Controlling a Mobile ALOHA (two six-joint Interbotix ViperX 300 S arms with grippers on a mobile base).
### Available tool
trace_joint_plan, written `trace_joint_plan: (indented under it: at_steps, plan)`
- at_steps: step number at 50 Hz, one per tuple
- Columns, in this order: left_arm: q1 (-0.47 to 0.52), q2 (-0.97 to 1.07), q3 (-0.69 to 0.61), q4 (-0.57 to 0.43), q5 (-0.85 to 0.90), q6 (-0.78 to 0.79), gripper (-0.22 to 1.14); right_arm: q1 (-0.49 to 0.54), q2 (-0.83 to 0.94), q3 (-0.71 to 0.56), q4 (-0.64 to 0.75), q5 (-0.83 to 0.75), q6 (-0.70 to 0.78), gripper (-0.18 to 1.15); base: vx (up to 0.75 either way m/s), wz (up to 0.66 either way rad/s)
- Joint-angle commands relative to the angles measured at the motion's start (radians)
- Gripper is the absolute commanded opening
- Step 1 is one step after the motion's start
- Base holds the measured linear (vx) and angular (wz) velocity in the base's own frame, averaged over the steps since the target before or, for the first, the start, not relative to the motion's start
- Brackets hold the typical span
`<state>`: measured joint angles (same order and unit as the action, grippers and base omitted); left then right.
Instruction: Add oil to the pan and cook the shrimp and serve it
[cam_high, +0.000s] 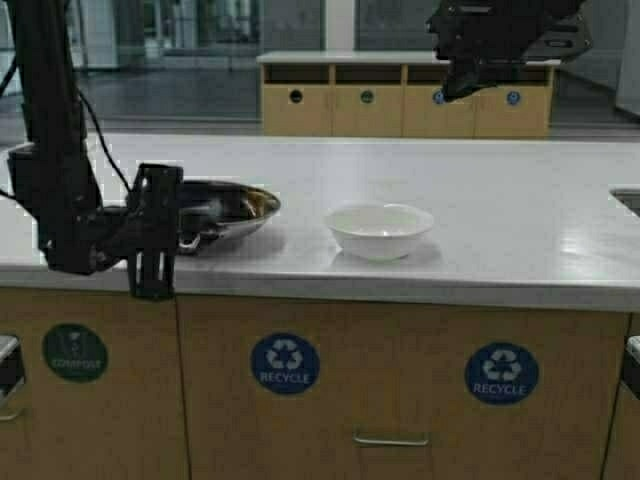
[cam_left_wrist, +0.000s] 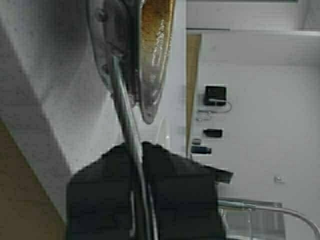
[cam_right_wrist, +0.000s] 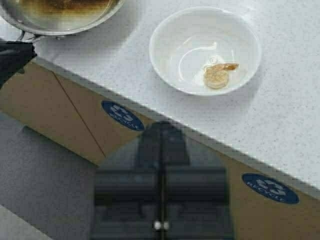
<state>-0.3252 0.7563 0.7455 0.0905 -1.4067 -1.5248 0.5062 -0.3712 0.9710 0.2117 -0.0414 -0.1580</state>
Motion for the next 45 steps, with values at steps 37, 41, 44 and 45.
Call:
trace_joint_plan:
  at_steps: [37, 41, 44, 45]
  plan:
    - [-0.003, 0.074, -0.114, 0.124, -0.087, -0.103, 0.22, 0.002, 0.000, -0.015, 0.002, -0.011, 0.002, 0.06, 0.00, 0.00]
    - [-0.003, 0.074, -0.115, 0.123, -0.087, -0.100, 0.43, 0.002, 0.000, -0.015, 0.000, -0.009, 0.002, 0.06, 0.00, 0.00]
    - [-0.003, 0.074, -0.117, 0.117, -0.087, -0.095, 0.63, 0.002, 0.002, -0.015, 0.000, -0.009, 0.002, 0.06, 0.00, 0.00]
    - [-0.003, 0.074, -0.117, 0.115, -0.087, -0.095, 0.70, 0.002, 0.002, -0.015, 0.002, -0.011, 0.002, 0.06, 0.00, 0.00]
